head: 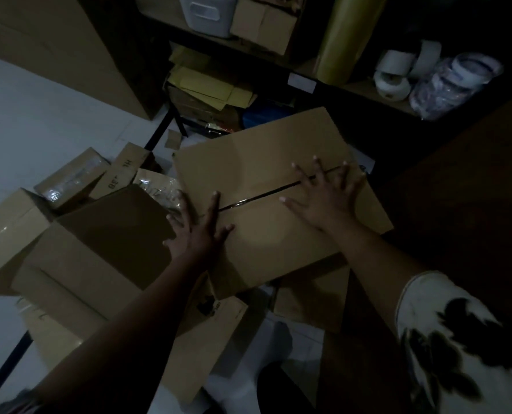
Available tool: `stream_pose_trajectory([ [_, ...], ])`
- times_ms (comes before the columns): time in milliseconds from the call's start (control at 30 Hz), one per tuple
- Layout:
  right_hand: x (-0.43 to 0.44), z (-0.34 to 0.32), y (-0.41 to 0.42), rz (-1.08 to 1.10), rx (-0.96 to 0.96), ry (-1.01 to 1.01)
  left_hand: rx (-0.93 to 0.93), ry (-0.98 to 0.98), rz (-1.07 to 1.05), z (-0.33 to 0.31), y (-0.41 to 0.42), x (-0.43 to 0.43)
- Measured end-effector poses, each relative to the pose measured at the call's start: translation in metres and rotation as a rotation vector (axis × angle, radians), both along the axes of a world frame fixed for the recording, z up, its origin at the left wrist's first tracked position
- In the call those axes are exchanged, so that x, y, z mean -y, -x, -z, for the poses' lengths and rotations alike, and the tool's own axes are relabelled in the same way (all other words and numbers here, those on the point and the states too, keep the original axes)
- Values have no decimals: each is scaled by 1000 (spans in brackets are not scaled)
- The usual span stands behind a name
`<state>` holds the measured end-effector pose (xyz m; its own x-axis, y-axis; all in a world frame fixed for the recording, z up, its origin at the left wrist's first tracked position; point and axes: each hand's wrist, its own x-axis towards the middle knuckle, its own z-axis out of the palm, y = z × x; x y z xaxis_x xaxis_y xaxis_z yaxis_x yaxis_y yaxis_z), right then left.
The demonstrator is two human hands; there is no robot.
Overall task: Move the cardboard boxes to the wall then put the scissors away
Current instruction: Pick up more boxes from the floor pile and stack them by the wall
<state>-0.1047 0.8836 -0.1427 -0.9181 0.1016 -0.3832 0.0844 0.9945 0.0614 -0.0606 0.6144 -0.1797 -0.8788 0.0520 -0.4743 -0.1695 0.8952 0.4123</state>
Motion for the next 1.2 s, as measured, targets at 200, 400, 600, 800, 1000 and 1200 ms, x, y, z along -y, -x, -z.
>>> stream_pose_trajectory([
  [200, -43, -4, 39, -18, 51, 37, -22, 108, 23, -12, -3, -8],
  [400, -56, 3, 38, -26, 48, 167, -49, 173, 132, -16, -3, -16],
  [600, -60, 0, 37, -16, 61, 225, -76, 88, 97, -17, -12, -21],
  [800, -79, 11, 17, 161, 58, 358, -63, 66, 95, -25, -10, -36],
  [1000, -53, -13, -5, 151, 59, 323, -57, -22, -36, -33, -17, -23],
  [1200, -40, -43, -46, 184, 26, 318, -89, 50, -18, -70, -32, -12],
])
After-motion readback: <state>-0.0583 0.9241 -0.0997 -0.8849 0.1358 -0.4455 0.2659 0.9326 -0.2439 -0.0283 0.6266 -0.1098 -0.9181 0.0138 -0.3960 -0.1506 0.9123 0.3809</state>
